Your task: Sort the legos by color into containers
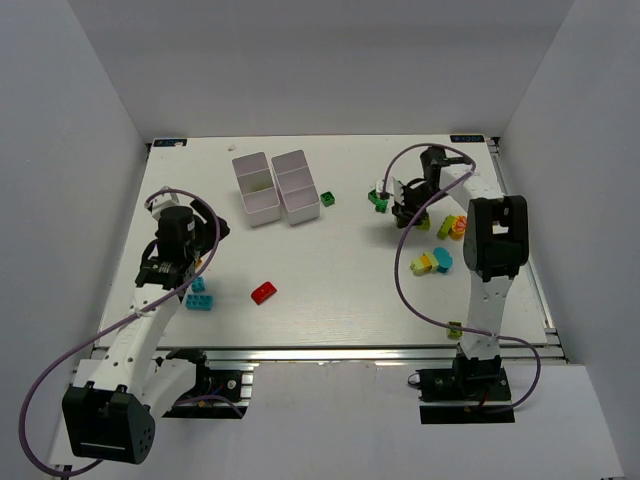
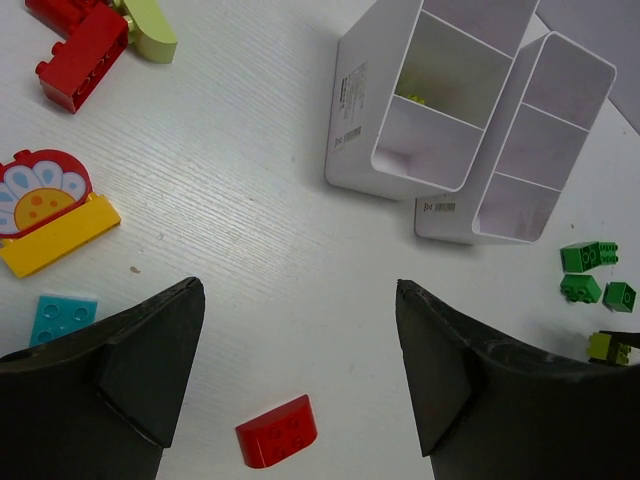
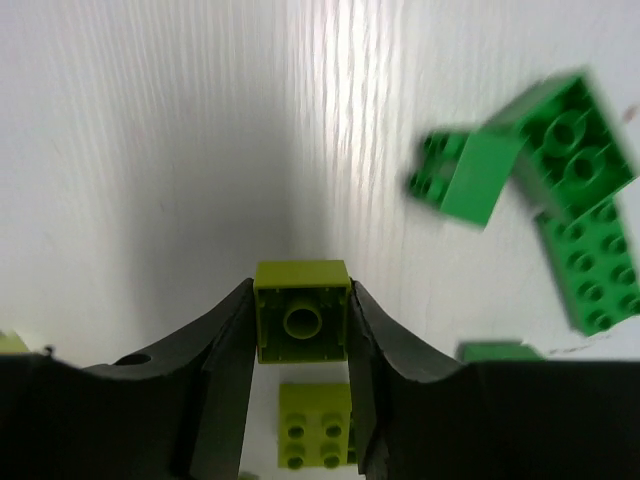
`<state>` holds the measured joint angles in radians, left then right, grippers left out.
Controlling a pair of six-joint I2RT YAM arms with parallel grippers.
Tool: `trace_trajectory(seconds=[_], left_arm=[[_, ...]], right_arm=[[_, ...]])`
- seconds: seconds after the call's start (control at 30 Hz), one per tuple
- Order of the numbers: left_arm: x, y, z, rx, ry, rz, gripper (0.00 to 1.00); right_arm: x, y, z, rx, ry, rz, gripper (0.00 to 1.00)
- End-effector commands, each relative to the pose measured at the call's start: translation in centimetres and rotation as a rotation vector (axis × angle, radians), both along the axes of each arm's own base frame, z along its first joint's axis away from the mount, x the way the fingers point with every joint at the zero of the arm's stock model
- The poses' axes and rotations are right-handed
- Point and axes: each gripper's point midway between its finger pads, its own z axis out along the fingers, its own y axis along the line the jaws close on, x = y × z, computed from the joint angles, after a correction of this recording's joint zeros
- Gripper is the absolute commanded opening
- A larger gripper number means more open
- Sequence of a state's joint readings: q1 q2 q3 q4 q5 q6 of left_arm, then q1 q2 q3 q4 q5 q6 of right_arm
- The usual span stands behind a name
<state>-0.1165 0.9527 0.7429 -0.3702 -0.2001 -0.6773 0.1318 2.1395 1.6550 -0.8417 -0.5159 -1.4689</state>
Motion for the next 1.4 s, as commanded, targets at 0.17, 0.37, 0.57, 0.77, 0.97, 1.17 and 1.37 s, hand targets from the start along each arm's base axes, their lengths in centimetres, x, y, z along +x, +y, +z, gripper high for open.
trace_trajectory(seconds=[0.17, 0.37, 0.57, 0.77, 0.97, 1.17, 1.37], left_arm=[[-0.6, 0.4, 1.0, 0.022, -0.030, -0.004, 0.87], [-1.3, 0.8, 2.3, 0.019, -0.079, 0.013, 0.87], [-2.6, 1.2, 2.9, 0.022, -0.090, 0.029, 0.87], [-4.1, 1.3, 2.6, 0.003, -0.087, 0.044, 0.87], [-4.9, 1.4, 1.9, -0.007, -0.075, 0.055, 0.87], [-5.3, 1.6, 2.1, -0.009, -0.077, 0.063, 0.87], [-5.7, 1.8, 2.2, -0.003, -0.071, 0.069, 0.87]], right_arm=[[-2.7, 17.4, 14.0, 0.442, -0.061, -0.029, 0.00], [-1.4, 28.7, 20.1, 0.737, -0.104, -0.252, 0.00], [1.6, 35.6, 22.7, 0.897, -0.088, -0.371, 0.00], [3.0, 38.7, 21.8, 0.971, -0.180, -0.426, 0.00], [4.1, 40.0, 20.6, 1.003, -0.182, -0.473, 0.00], [4.3, 41.1, 19.7, 1.006, -0.213, -0.475, 0.07], [4.7, 41.1, 17.5, 0.974, -0.225, -0.486, 0.19]])
